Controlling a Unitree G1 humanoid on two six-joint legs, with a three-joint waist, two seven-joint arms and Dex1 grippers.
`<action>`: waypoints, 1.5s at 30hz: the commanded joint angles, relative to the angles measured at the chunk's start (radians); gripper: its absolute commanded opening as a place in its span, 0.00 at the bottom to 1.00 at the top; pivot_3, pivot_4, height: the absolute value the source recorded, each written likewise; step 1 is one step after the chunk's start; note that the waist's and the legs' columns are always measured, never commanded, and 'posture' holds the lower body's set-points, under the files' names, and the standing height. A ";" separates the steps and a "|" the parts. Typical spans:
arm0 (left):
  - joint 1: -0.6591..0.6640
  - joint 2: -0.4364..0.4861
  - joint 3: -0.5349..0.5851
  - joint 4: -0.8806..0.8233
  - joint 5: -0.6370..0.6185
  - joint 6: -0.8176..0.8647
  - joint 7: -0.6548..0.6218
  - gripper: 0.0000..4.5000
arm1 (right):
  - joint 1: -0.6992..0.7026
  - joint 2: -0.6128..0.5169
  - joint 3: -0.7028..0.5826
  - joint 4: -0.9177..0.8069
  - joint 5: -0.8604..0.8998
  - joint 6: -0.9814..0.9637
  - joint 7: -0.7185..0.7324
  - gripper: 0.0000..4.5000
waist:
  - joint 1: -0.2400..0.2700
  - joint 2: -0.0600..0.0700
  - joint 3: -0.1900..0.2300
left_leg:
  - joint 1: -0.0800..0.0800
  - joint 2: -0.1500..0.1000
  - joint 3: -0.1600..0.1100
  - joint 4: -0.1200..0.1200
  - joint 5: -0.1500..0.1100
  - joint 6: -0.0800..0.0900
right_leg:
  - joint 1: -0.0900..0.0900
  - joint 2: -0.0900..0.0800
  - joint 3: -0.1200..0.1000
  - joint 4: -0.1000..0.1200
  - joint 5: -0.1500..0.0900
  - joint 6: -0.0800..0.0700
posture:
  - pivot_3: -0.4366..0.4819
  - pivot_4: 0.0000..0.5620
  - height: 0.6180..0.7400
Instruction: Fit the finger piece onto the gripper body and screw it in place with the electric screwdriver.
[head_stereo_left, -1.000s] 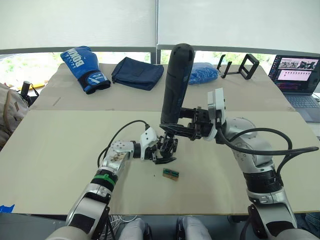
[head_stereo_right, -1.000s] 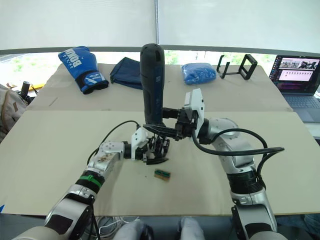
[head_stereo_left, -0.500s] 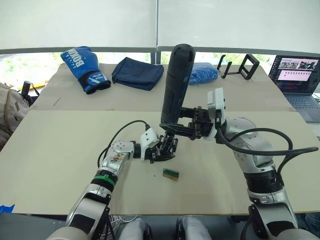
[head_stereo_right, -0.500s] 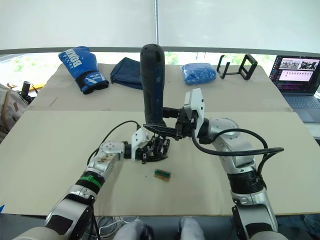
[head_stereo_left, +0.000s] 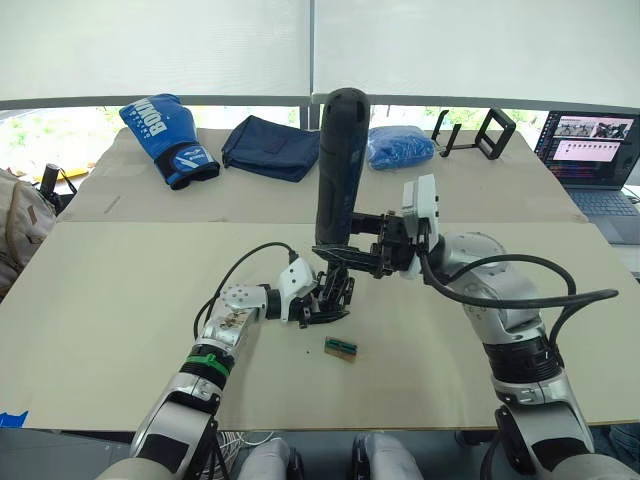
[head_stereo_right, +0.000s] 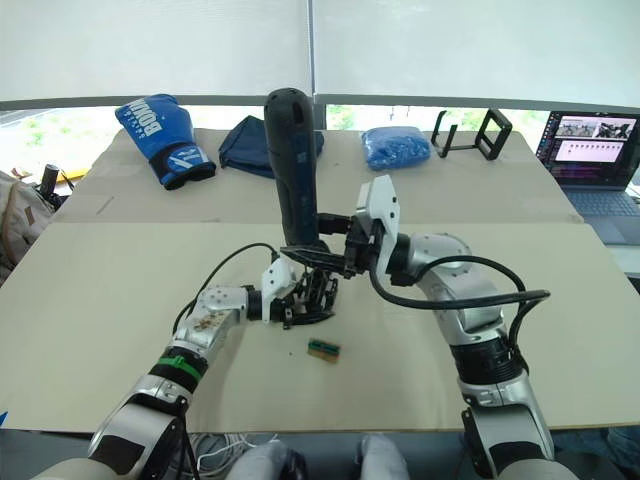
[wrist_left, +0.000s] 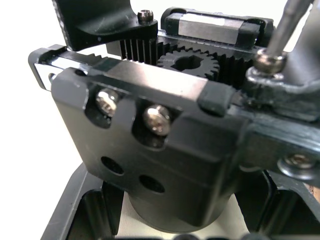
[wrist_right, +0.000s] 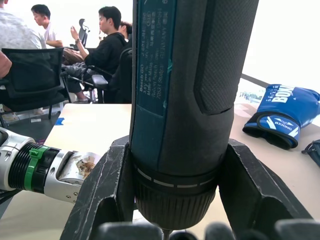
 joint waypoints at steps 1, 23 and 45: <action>0.021 0.000 -0.009 -0.026 -0.008 0.006 -0.019 0.54 | 0.021 -0.003 0.035 0.016 -0.026 0.042 -0.011 0.44 | 0.000 0.000 0.000 | 0.000 0.000 0.000 0.000 0.000 0.000 | 0.000 0.000 0.000 0.000 0.000 0.000 | 0.48 0.27 1.00; 0.035 0.000 -0.006 -0.042 -0.010 0.013 -0.005 0.54 | 0.097 -0.003 0.112 0.018 -0.061 0.152 -0.122 0.44 | -0.002 -0.001 -0.007 | 0.004 0.001 0.000 -0.002 0.000 0.000 | 0.002 0.000 0.001 0.000 0.000 0.000 | 0.48 0.27 1.00; 0.052 0.007 -0.003 -0.016 0.021 -0.037 0.055 0.54 | 0.021 0.035 -0.026 -0.114 0.096 -0.007 0.008 0.44 | -0.002 -0.005 -0.014 | 0.003 0.001 0.000 -0.003 -0.001 0.000 | 0.001 -0.002 0.001 0.000 0.000 -0.001 | 0.48 0.27 1.00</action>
